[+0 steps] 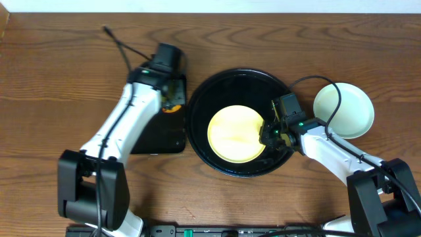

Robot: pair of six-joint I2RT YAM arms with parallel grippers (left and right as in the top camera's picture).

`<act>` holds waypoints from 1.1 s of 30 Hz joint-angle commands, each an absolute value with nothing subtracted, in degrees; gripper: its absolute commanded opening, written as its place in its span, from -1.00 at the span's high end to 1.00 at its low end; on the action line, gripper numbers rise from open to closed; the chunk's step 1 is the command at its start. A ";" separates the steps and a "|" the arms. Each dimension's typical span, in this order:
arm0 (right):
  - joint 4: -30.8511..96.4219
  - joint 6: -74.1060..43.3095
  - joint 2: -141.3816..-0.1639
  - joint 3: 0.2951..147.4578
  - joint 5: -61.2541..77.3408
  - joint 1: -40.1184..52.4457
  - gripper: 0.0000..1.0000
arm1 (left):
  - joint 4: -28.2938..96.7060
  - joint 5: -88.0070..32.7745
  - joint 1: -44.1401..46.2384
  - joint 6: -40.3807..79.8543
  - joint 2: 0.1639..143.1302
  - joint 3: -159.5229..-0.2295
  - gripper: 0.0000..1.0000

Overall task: Clean dirty plates on tray and stack at the side
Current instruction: 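Return the sponge with left gripper to the black tray and release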

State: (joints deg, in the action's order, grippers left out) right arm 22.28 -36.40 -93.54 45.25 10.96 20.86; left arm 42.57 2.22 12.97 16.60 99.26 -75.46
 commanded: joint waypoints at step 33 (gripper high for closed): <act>22.98 -36.16 -94.11 44.82 11.46 20.71 0.91 | 37.39 -25.93 -2.04 2.96 110.50 -68.58 0.85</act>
